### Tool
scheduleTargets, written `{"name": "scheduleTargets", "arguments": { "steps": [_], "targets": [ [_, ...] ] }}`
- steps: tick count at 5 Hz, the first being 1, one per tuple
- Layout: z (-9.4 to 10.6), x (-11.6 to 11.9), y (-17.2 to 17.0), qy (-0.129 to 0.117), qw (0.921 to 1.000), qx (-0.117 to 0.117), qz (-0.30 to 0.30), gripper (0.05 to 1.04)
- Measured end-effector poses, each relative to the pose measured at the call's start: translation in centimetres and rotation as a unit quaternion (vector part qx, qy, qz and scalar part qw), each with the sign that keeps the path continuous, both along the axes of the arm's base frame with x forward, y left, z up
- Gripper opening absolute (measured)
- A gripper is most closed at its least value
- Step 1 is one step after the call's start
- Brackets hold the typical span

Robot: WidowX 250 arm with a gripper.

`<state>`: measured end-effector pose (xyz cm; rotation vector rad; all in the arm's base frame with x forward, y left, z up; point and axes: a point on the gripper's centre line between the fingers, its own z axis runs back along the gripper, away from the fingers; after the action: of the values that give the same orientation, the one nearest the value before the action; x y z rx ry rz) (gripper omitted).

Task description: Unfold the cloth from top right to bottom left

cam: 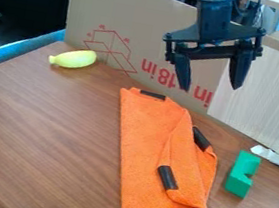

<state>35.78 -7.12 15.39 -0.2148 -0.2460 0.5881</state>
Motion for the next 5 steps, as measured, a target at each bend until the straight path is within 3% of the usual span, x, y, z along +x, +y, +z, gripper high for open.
{"name": "scheduleTargets", "arguments": {
  "steps": [2,3,5],
  "targets": [
    [-3.3,-0.8,0.4,0.048,0.9987,0.015,0.009,0.999],
    [-3.4,-1.3,-0.5,0.058,0.9980,0.026,0.007,0.999],
    [-3.5,-1.2,-0.6,0.058,0.9980,0.025,0.011,0.999]
  ]
}}
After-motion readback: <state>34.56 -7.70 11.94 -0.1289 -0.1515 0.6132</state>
